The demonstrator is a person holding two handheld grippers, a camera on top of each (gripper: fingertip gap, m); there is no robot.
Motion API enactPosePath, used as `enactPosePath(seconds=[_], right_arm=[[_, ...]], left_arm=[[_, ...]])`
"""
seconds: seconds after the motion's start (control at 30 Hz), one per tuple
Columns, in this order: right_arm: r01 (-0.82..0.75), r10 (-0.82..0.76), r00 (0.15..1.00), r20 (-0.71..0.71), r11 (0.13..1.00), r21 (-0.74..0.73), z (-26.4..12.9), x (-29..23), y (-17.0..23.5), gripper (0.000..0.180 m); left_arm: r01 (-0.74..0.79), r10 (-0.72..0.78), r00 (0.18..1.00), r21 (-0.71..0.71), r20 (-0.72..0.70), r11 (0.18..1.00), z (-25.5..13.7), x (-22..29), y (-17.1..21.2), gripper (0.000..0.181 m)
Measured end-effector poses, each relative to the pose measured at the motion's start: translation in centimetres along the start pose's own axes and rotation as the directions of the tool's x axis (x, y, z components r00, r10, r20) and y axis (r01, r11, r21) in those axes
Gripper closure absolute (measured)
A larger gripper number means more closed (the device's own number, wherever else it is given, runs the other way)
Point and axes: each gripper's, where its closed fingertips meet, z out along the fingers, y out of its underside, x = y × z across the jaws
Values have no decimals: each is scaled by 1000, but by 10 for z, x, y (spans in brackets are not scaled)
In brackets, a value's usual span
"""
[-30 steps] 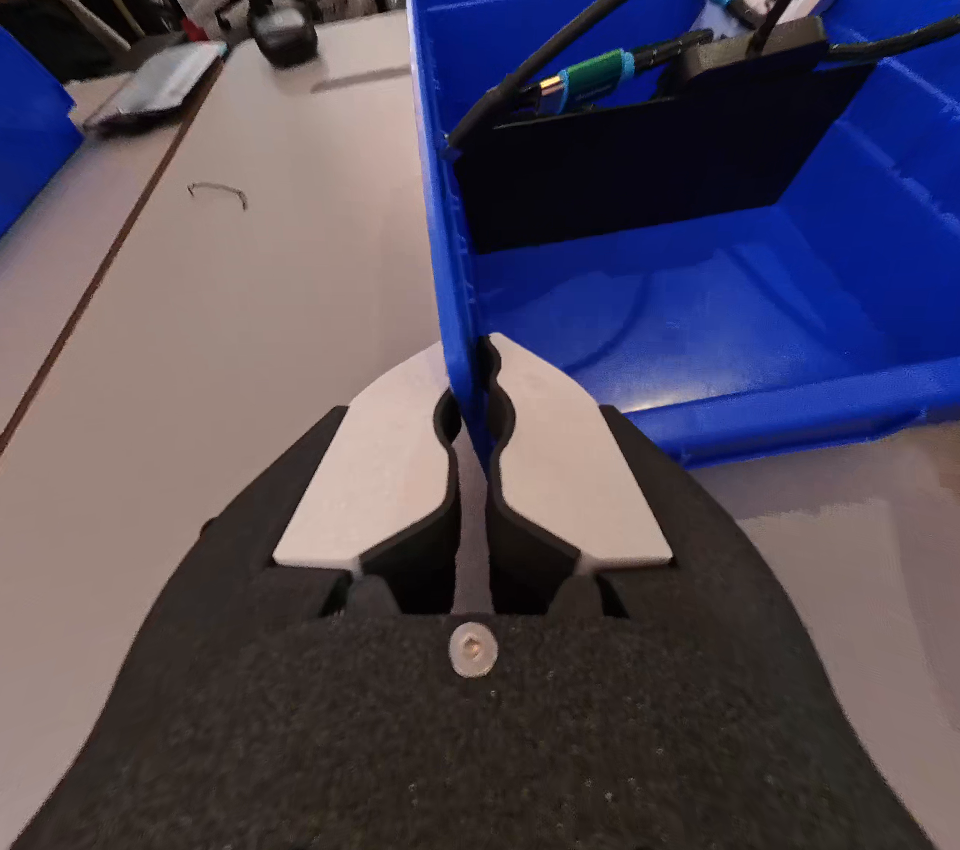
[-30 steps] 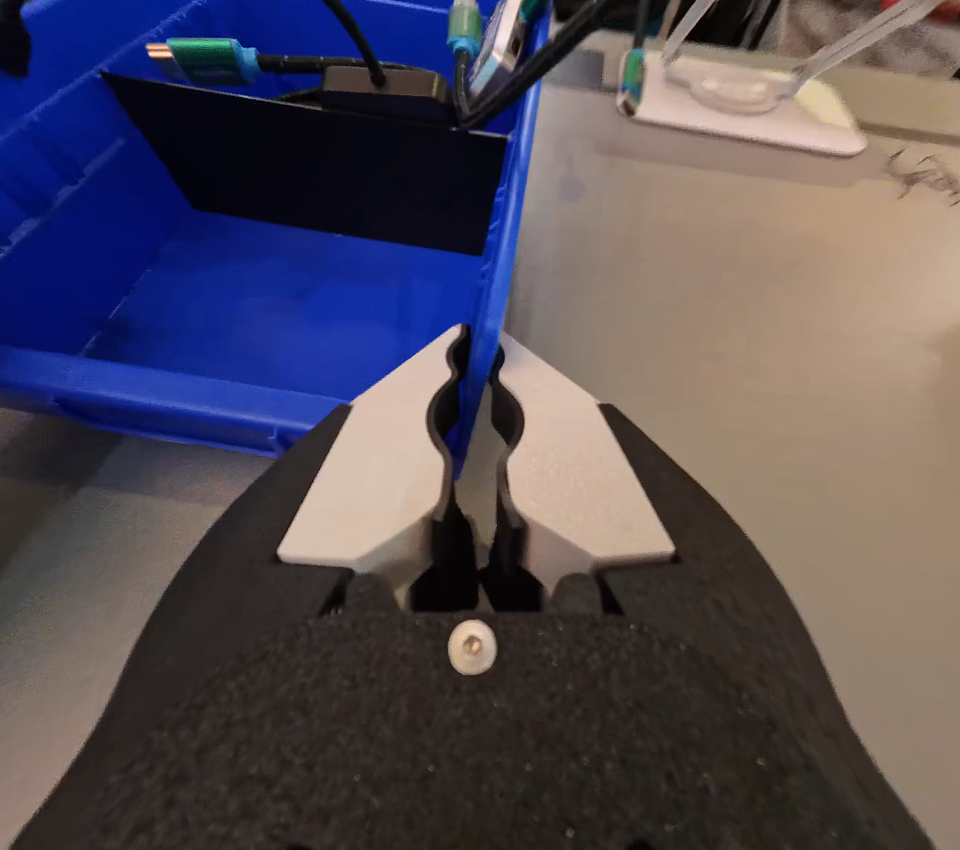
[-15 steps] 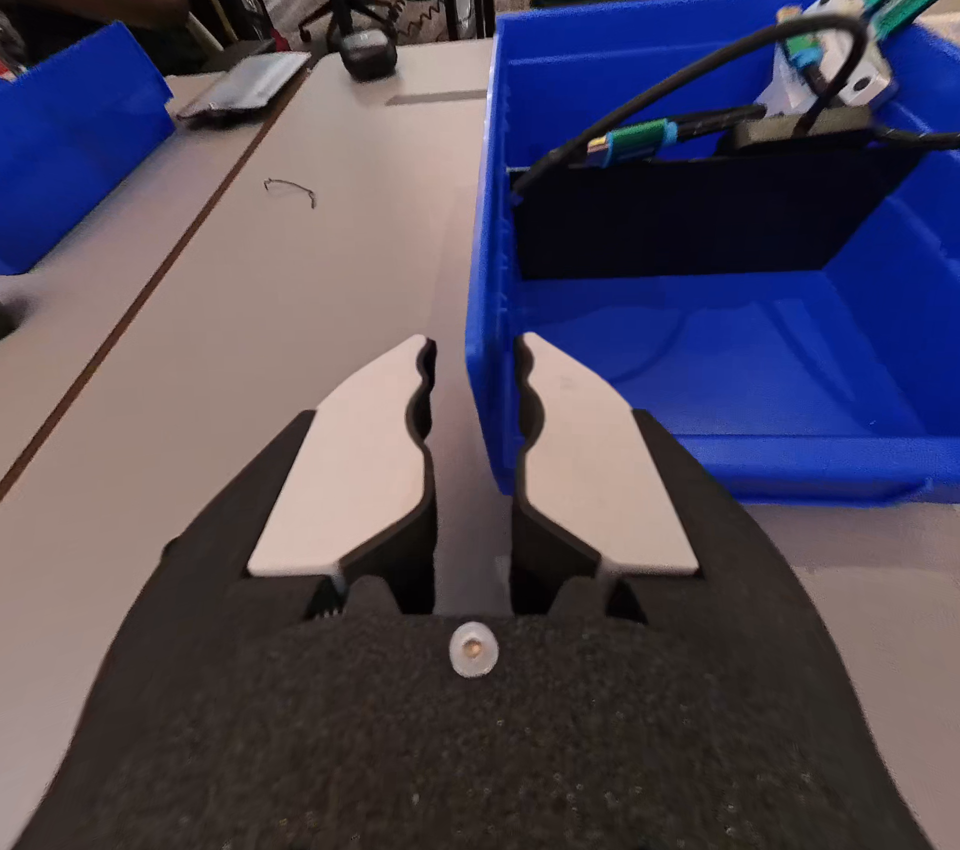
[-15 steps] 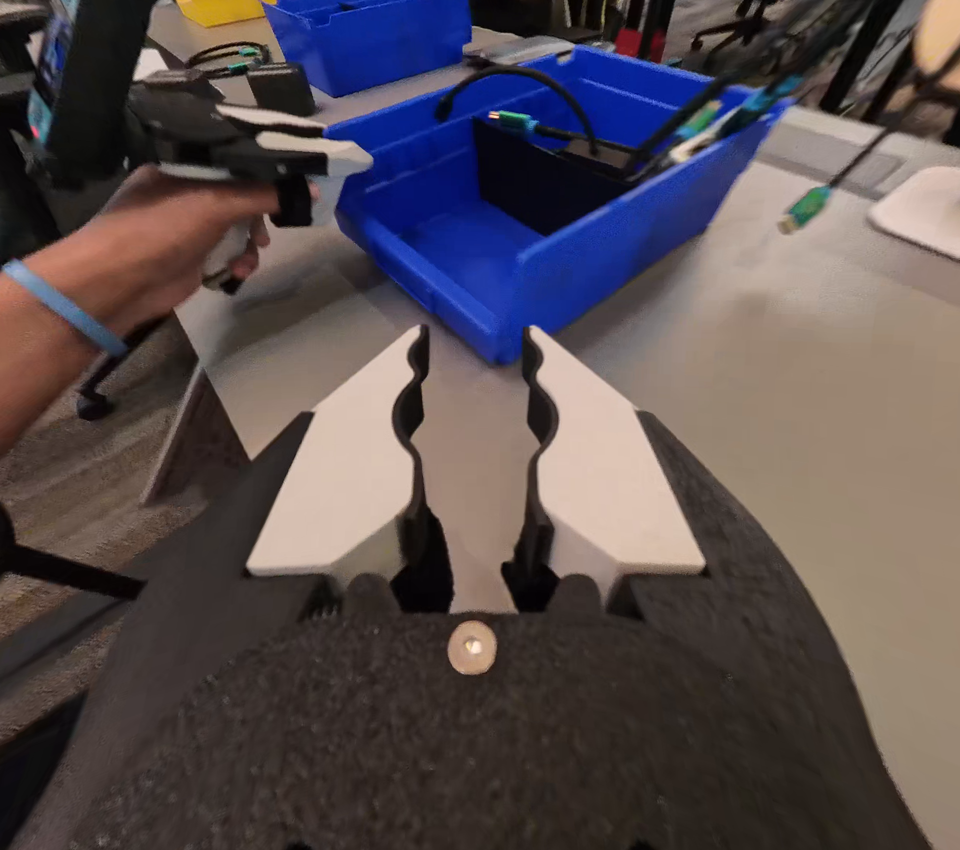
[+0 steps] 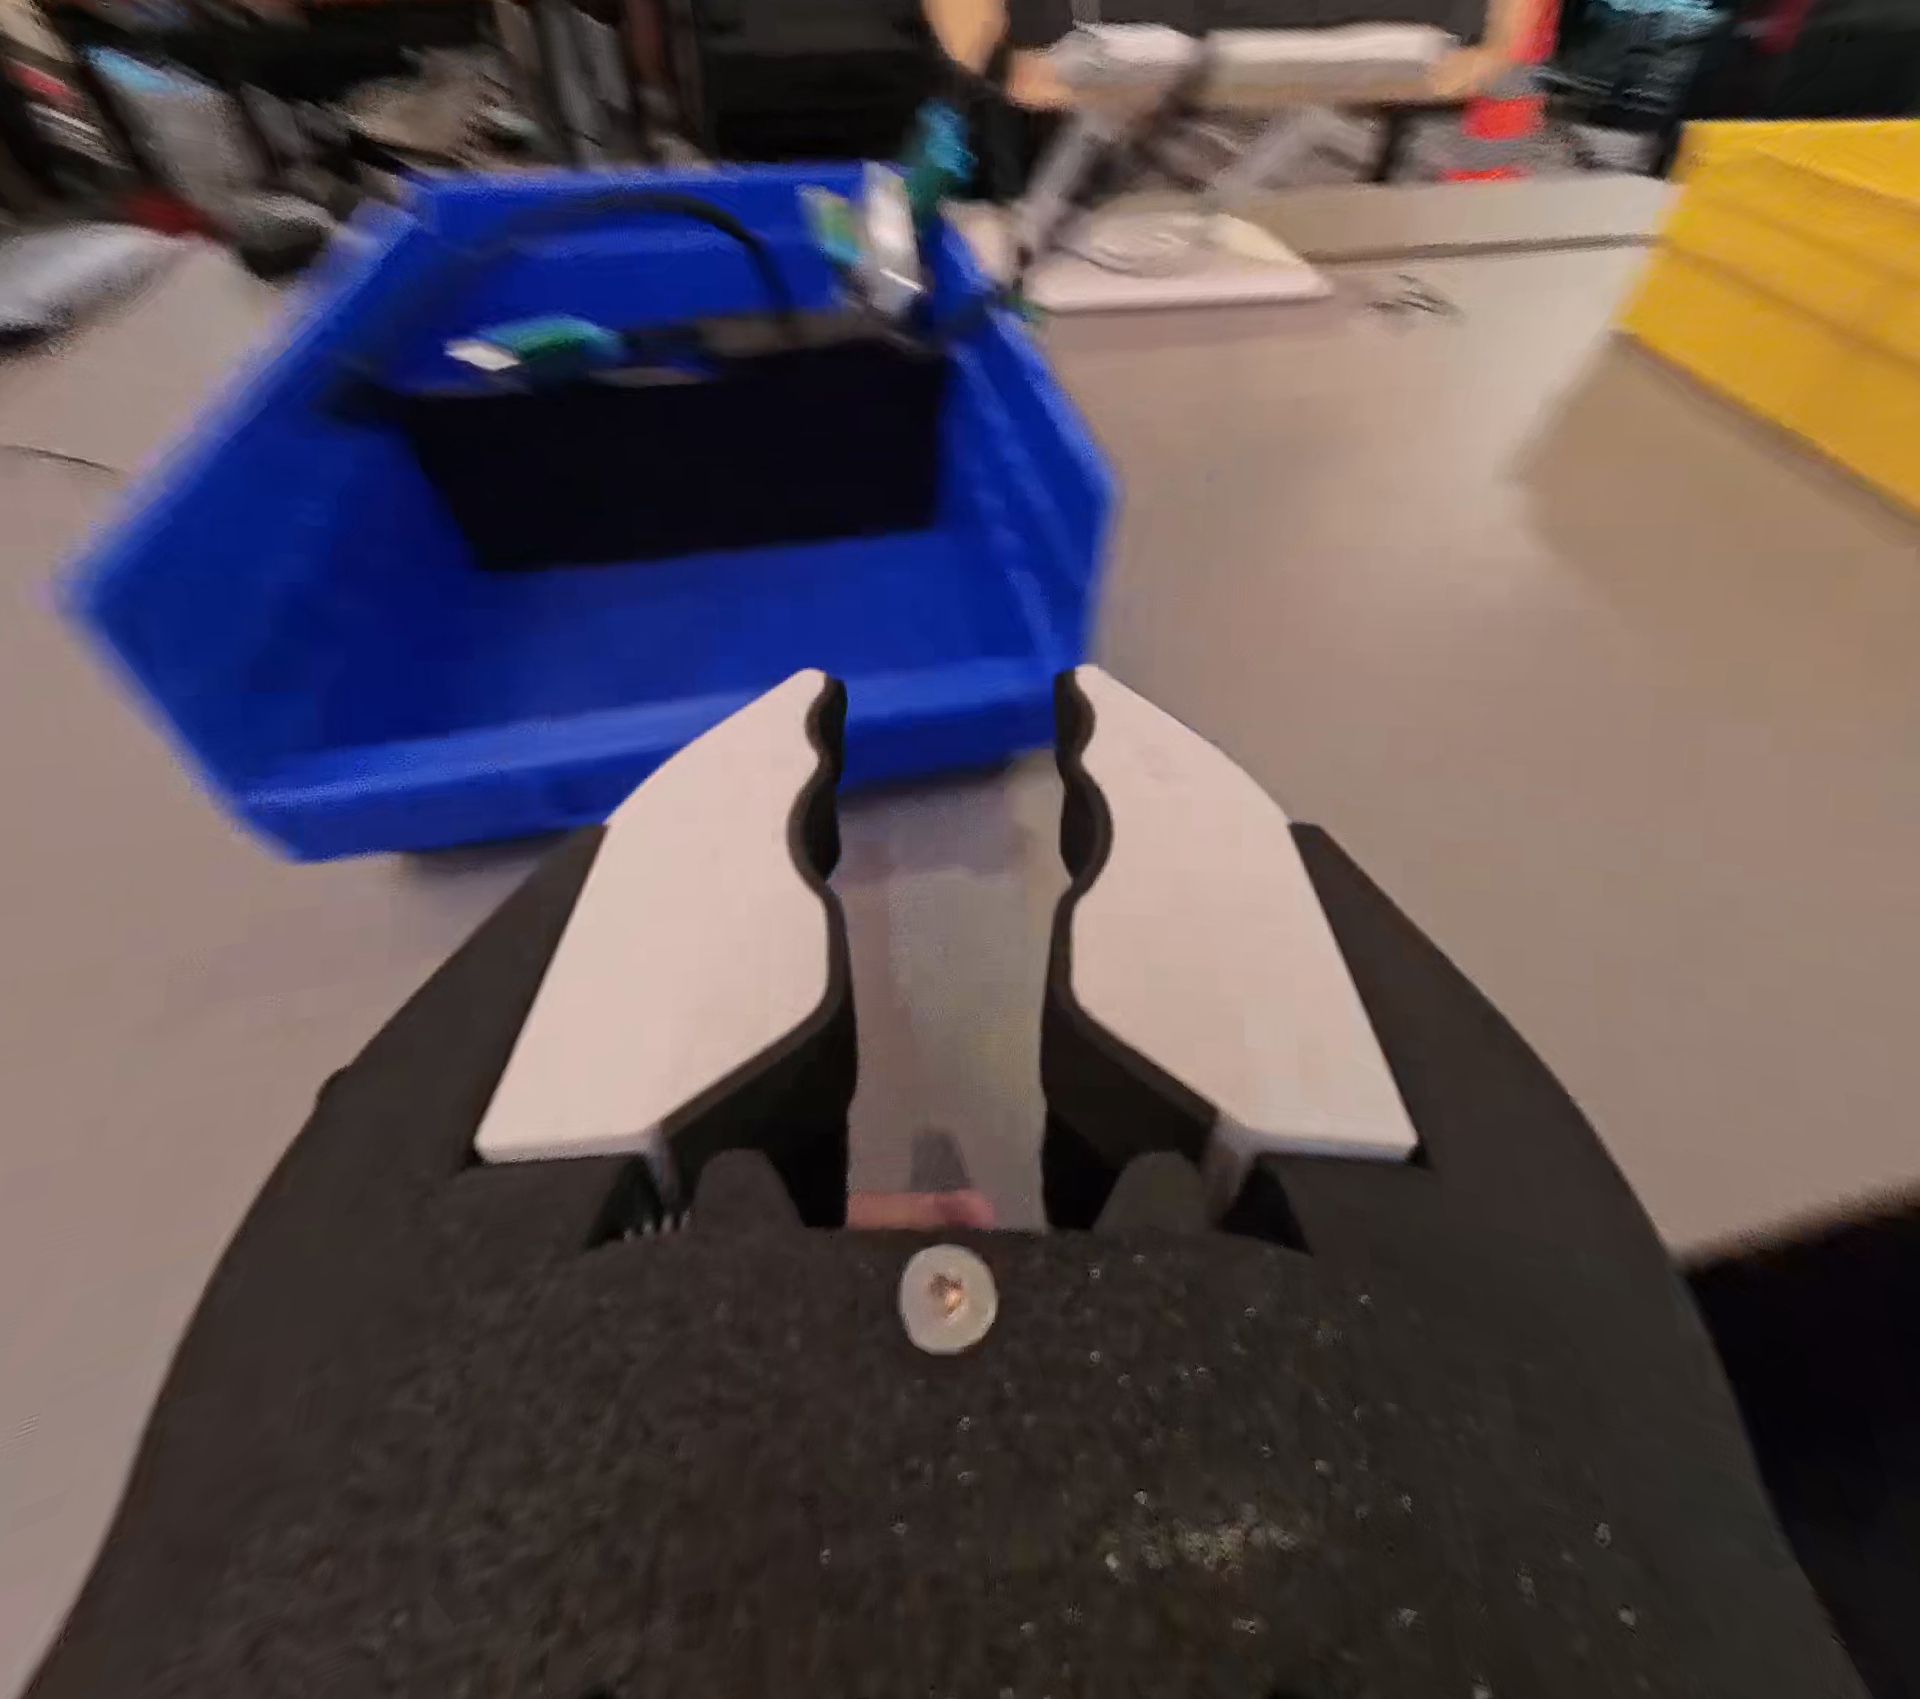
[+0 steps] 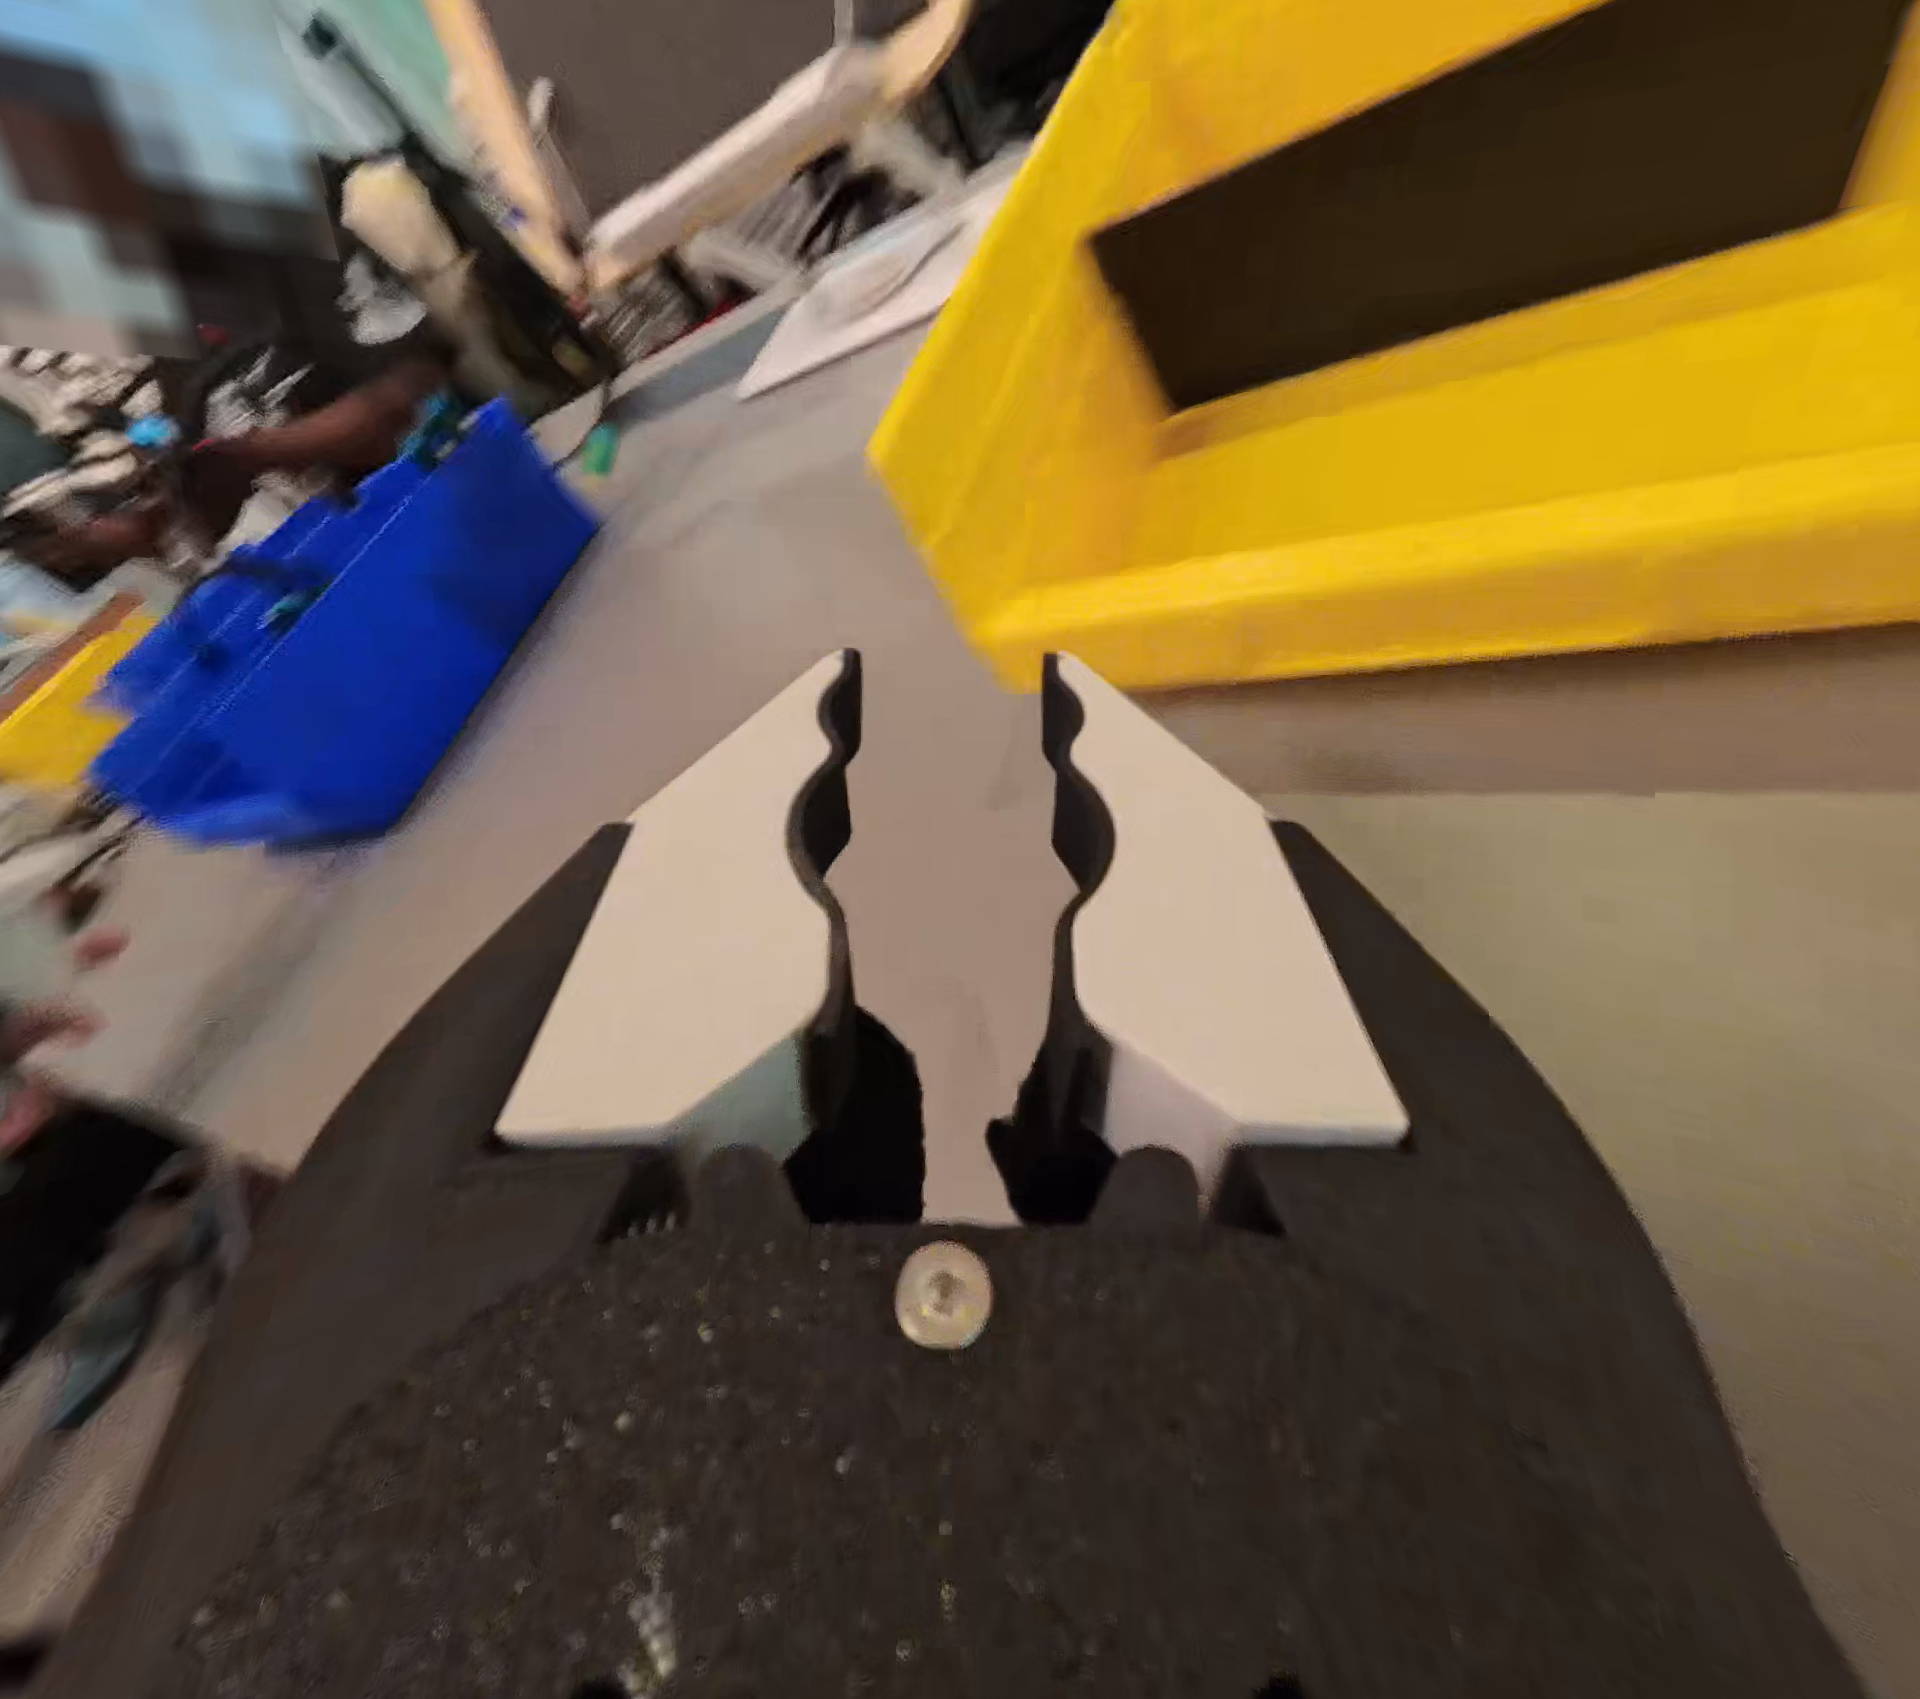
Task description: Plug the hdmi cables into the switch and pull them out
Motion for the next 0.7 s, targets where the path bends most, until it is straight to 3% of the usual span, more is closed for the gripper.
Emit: enactPosePath(seconds=[0.07, 0.17, 0.3, 0.6, 0.7], right_arm=[[93, -81, 988, -135, 992, 87, -14, 29, -27, 145], [233, -195, 943, -270, 966, 116, -21, 54, -40, 144], [230, -209, 946, -249, 971, 60, -13, 53, -27, 144], [260, -253, 940, -230, 966, 1, -3, 44, -10, 144], [254, -243, 944, -225, 967, 24, -6, 44, -12, 144]], left_arm=[[40, -45, 995, -63, -89, 997, 5, 21, 12, 143], [90, -103, 991, -139, -86, 986, 13, 15, 27, 137], [129, -145, 989, -299, -32, 945, 16, -4, 54, 123], [110, -146, 977, -219, -155, 969, 15, 19, 37, 120], [119, -194, 941, -265, -278, 957, 12, 44, 41, 117]])
